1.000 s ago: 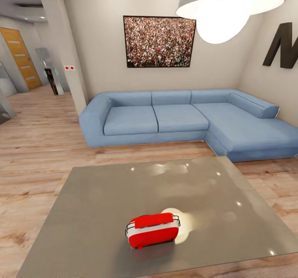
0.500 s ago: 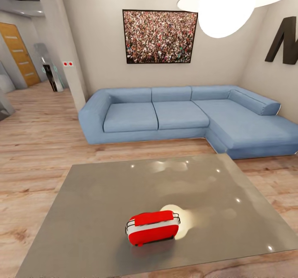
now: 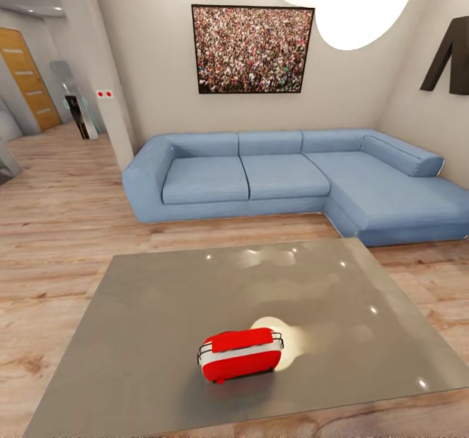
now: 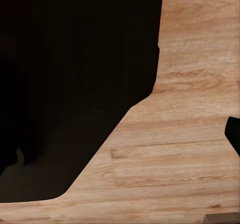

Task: Turn on the radio receiver that's on the table in the living room.

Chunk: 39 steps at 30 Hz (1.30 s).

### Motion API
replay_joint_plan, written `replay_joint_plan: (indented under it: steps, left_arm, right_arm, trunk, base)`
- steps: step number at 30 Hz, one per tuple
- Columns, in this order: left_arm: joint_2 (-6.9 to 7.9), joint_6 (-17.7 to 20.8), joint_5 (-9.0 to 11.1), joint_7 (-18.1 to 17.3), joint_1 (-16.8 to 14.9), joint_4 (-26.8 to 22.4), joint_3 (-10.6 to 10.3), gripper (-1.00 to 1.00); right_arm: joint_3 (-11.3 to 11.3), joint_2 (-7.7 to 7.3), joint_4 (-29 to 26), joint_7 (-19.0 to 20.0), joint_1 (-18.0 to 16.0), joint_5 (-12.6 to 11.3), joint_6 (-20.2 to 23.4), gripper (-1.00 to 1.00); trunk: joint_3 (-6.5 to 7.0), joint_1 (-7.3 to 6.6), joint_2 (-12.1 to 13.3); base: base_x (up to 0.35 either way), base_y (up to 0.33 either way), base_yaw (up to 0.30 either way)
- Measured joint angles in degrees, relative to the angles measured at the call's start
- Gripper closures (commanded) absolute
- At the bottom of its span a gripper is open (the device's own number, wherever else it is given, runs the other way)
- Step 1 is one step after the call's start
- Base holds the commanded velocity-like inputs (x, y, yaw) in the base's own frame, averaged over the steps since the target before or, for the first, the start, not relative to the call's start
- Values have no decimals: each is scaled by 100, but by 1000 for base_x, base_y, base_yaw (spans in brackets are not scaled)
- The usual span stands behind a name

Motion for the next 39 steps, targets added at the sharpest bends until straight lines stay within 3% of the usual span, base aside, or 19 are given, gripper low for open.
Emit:
replay_joint_plan:
  steps: [39]
  left_arm:
    - [7,-1,0,9,0,0,0,-100]
  right_arm:
    - [0,0,0,0,0,3,9,-100]
  trunk:
    - [-362,0,0]
  base:
    - [0,0,0]
